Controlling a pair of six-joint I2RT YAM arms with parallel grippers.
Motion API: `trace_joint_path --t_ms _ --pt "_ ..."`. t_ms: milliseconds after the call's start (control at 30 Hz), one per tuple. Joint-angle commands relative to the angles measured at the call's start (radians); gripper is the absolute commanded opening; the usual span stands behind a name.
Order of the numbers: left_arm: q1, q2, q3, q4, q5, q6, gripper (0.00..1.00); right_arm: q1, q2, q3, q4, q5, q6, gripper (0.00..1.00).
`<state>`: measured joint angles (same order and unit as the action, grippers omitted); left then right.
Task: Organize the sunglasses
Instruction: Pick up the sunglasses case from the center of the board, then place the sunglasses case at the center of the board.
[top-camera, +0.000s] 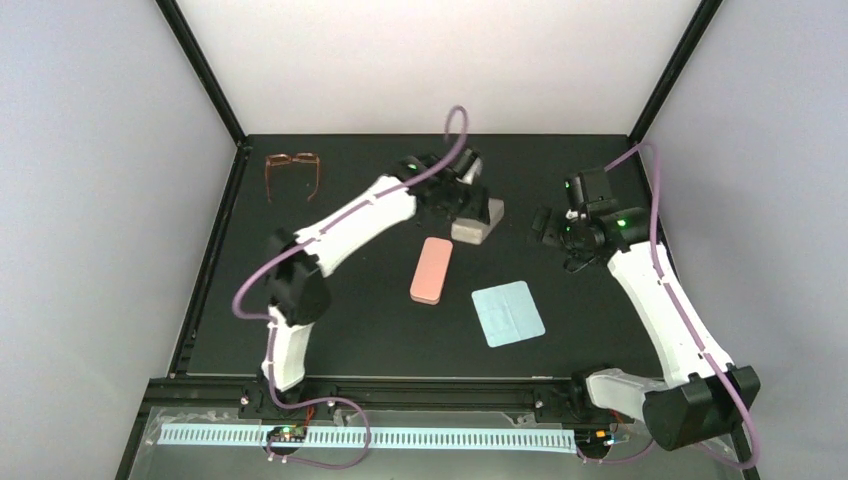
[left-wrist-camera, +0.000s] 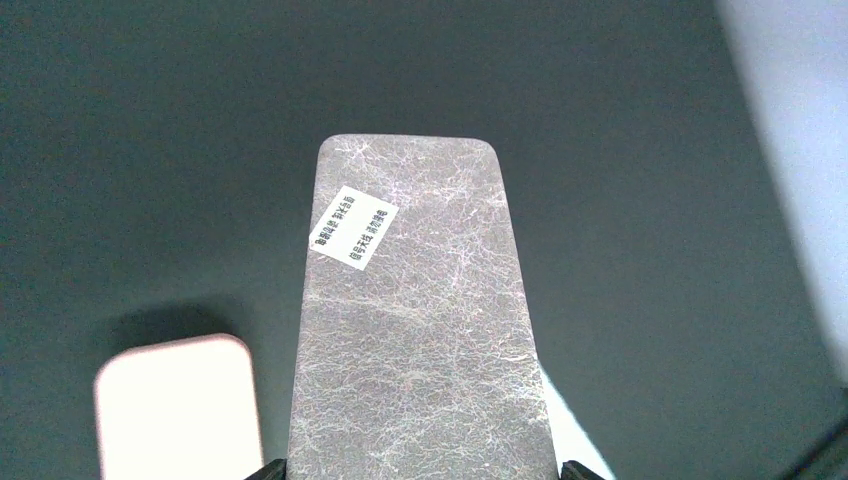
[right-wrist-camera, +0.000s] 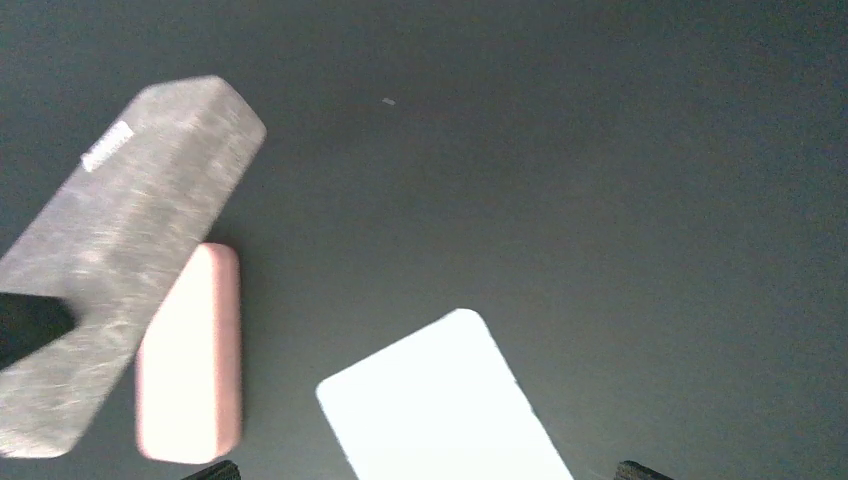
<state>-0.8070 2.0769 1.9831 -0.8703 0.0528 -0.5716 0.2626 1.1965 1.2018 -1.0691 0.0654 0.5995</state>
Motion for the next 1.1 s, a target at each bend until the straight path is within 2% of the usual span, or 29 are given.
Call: trace_joint_path --t_ms 0,167,367,467,533,633,767,967,1067 --pt "0.067 -0.194 -0.069 0.075 0.166 0.035 0.29 -0.005 -0.049 0.048 0.097 -0.146 0.010 1.00" --pt "0.117 -0.310 -0.159 0.089 0.245 0.060 0.28 -0.005 -0.040 0.085 0.194 -0.309 0.072 1.00" --pt "0.155 -0.424 -0.244 0.086 0.219 0.048 0.27 -0.005 -0.017 0.025 0.407 -0.572 0.205 1.00" --pt "0.160 -0.487 -0.329 0.082 0.136 0.063 0.27 -0.005 0.001 0.002 0.427 -0.582 0.237 1.00" --pt "0.168 -0.529 -0.443 0.114 0.115 0.068 0.27 -0.005 0.001 -0.019 0.424 -0.574 0.231 1.00" --pt "0.170 -0.579 -0.644 0.215 0.098 0.071 0.27 -0.005 -0.008 -0.064 0.414 -0.577 0.220 1.00" --pt "0.170 -0.572 -0.806 0.350 0.078 0.074 0.27 -0.005 -0.040 -0.148 0.421 -0.575 0.215 1.00" --pt "0.169 -0.459 -0.854 0.419 0.065 0.090 0.27 -0.006 -0.062 -0.203 0.397 -0.560 0.189 1.00" --pt "0.165 -0.447 -0.863 0.429 0.060 0.088 0.32 -0.006 -0.064 -0.183 0.375 -0.541 0.165 1.00"
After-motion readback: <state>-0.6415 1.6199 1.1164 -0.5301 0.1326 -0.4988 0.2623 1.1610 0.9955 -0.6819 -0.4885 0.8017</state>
